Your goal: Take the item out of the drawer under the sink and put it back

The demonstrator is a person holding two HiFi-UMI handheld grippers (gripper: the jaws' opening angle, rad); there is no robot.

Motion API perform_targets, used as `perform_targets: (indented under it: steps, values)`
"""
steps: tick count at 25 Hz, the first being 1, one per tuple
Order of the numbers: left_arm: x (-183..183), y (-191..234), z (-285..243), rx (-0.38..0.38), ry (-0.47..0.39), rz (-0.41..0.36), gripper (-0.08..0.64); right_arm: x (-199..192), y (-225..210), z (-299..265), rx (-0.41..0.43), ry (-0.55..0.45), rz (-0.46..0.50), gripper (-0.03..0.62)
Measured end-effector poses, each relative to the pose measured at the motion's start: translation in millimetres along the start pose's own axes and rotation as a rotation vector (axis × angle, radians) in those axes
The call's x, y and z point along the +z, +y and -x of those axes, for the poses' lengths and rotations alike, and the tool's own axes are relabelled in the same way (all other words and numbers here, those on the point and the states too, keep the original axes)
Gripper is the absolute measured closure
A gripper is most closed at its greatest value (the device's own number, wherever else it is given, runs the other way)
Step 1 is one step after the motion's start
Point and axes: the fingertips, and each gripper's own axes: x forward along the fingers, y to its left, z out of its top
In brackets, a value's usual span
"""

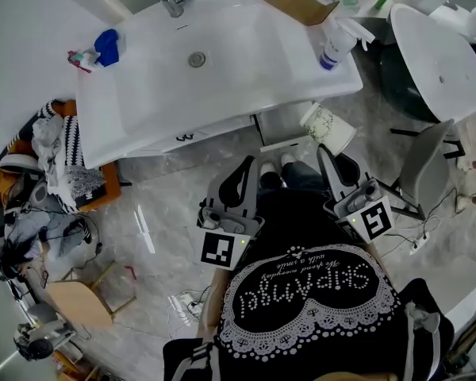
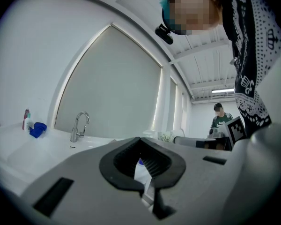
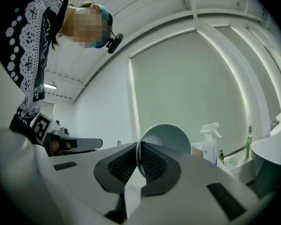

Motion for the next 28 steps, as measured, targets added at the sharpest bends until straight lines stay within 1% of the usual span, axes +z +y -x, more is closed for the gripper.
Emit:
perform_targets:
  steps: [5, 10, 13, 18, 23, 28]
  values:
    - [2, 2, 3, -0.001, -0.028, 0.019, 0.555, -2, 0, -1, 0.002, 0.002, -0.004, 0.568]
    - [1, 3, 4, 0.007, -0.021, 0.038, 0.555, -5, 3, 0, 0.013, 0.019, 0.002, 0.568]
    - [1, 0, 4, 0.006, -0.015, 0.030, 0.555, -8, 1, -1, 0.018, 0.035, -0.012, 0.568]
    - [-1, -6, 0, 0.028, -0.022, 0.030, 0.555, -11, -9, 1, 0.037, 0.056, -0.022, 0.568]
    - [-6, -25, -16, 0.023, -0.001, 0.041, 0.555, -10, -23, 8, 0.062, 0.095, -0.018, 0.566]
    - [-14, -52, -32, -0.006, 0.038, 0.030, 0.555, -10, -38, 19, 0.086, 0.117, -0.046, 0.566]
